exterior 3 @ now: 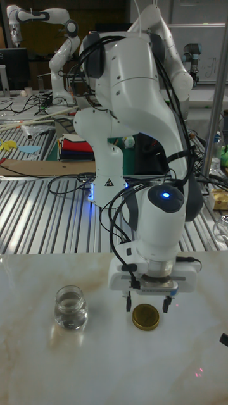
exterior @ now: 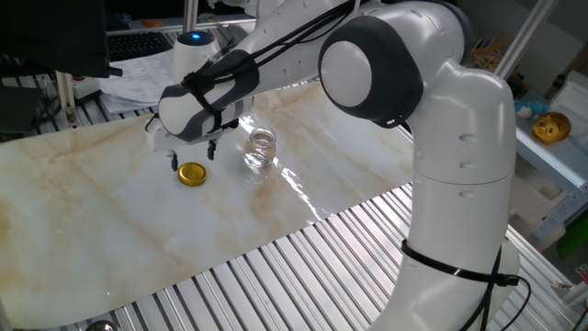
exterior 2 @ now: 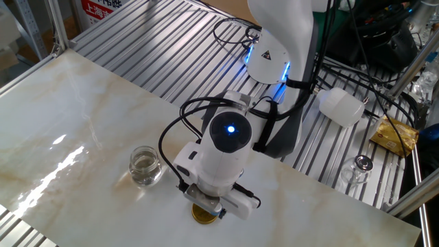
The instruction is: Screw the lid onto the jar
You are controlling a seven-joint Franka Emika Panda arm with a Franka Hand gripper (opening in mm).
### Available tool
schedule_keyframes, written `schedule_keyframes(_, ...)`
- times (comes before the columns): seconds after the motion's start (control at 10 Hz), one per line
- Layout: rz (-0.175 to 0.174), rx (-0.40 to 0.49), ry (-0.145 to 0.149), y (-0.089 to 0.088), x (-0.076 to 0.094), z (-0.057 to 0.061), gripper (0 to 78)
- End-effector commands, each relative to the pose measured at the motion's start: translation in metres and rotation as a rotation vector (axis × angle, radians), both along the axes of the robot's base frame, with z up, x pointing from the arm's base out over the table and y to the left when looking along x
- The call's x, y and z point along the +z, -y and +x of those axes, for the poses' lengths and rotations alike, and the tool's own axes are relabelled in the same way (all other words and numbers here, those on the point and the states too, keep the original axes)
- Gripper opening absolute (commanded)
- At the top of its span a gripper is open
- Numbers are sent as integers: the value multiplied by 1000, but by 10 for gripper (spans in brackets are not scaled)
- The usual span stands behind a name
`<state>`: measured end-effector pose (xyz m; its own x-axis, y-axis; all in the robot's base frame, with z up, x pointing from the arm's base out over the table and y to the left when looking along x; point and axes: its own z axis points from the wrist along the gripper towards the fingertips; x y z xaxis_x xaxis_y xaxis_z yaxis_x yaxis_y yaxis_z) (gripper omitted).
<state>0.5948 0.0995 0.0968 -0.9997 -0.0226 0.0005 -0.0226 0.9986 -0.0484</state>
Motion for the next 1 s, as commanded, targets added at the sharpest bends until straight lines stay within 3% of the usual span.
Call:
schedule_keyframes(0.1,11,13,-87,9,102,-34,774)
schedule_keyframes(1.0,14,13,-85,6,89,-32,774)
